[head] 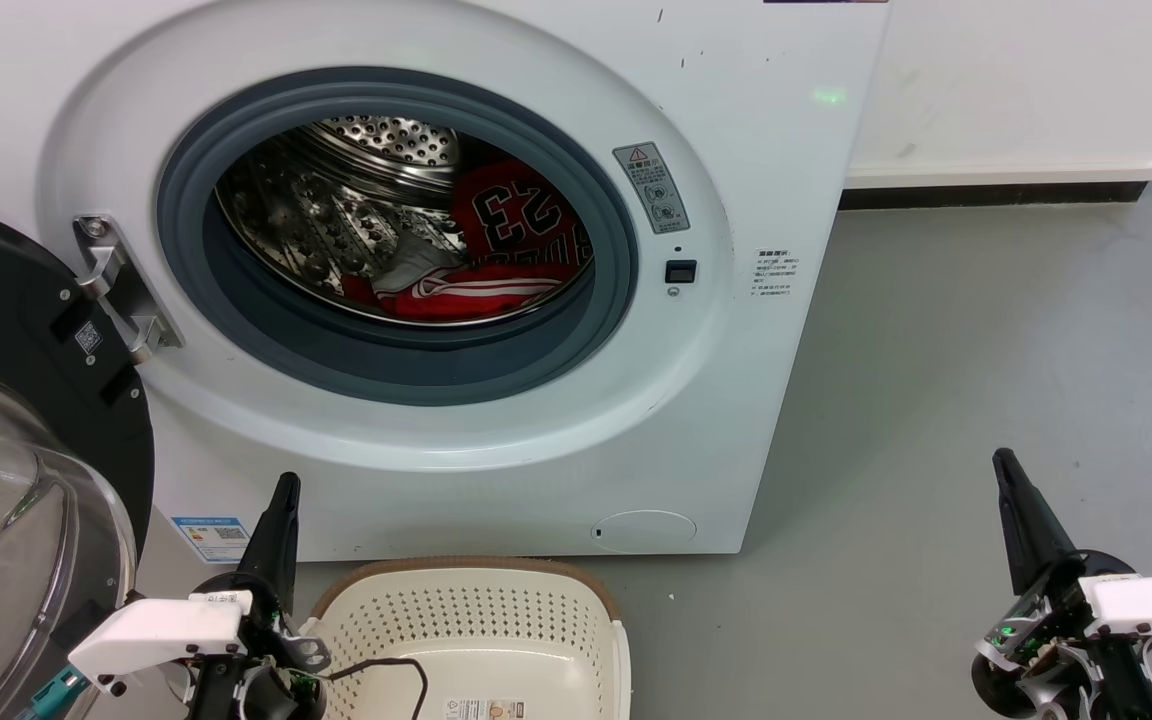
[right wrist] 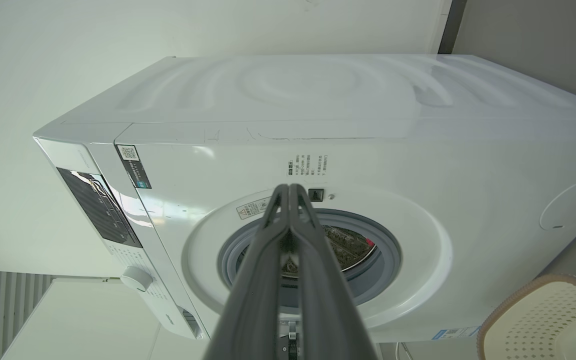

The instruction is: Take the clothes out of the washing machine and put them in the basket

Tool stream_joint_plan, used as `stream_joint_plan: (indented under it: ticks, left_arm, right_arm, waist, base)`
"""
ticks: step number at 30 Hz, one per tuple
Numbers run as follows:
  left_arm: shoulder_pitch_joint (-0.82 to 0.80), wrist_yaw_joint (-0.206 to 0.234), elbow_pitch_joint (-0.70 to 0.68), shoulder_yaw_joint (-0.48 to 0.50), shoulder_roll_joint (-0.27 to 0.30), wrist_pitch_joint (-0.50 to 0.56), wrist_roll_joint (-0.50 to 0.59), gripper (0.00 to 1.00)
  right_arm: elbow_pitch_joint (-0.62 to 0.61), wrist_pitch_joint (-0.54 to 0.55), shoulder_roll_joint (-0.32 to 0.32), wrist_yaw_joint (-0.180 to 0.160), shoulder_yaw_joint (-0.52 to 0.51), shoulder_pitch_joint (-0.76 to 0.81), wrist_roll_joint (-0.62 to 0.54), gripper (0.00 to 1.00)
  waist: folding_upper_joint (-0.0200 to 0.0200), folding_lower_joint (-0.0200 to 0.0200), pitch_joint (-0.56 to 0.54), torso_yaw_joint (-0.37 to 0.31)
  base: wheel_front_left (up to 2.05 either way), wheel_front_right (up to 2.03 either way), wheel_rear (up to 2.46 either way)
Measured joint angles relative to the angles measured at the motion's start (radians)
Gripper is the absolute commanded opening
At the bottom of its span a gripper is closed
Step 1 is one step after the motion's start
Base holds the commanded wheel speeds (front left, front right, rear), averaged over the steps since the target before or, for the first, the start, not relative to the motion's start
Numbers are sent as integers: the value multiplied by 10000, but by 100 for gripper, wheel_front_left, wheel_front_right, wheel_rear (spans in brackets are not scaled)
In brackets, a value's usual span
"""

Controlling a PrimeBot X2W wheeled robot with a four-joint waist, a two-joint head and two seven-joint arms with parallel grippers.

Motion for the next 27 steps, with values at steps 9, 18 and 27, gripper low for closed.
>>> stream_joint_plan:
  ticks: [9,18,27]
  left_arm:
    - [211,0,257,-35,-27,-19,0,100]
    - [441,2,125,-46,-48,-395,709,100]
    - [592,430,-579,-174,-46,-888,2817,100]
  right_arm:
    - [257,0,8,-2,15,198,4,100]
    - [286,-370,25,-2,42,434,-589,100]
    - [-476,-872,29,-2,82,554,-2782,100]
  waist:
    - [0,0,0,0]
    - [0,-1,9,18]
    - [0,0,31,36]
  base:
    - [0,0,0]
    - [0,0,0]
    - [0,0,0]
